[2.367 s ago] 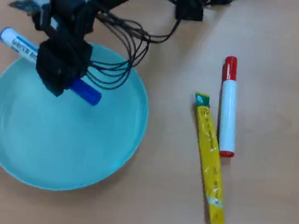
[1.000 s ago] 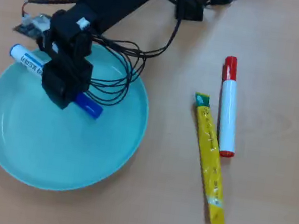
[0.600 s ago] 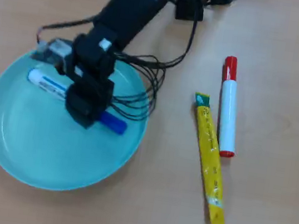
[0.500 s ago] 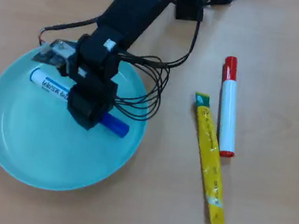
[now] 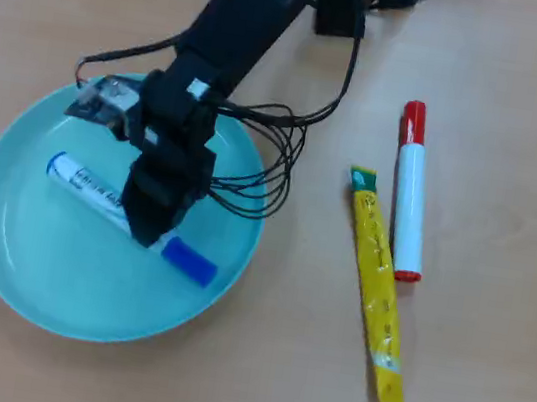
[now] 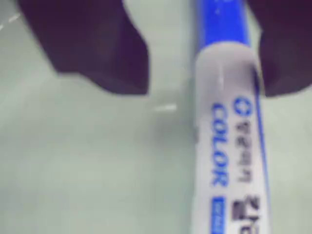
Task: Pick up the blue pen, then put it in the green bowl
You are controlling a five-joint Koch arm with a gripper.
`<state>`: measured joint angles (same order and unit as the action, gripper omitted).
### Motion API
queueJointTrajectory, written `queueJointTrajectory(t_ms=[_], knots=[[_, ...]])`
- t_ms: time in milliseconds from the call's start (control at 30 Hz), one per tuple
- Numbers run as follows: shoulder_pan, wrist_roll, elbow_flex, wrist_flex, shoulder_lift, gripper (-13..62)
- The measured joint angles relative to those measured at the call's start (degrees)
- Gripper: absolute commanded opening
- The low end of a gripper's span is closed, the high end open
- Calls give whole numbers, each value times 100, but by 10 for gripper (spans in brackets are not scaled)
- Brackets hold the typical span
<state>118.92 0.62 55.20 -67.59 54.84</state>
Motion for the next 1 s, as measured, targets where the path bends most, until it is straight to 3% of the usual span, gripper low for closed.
queueJointTrajectory(t_ms=[200, 433, 733, 1000], knots=[[-9, 18, 176, 35, 0, 352], [-158, 114, 659, 44, 369, 353], [-809, 589, 1600, 79, 2355, 351], [-1529, 598, 3349, 79, 4526, 351]])
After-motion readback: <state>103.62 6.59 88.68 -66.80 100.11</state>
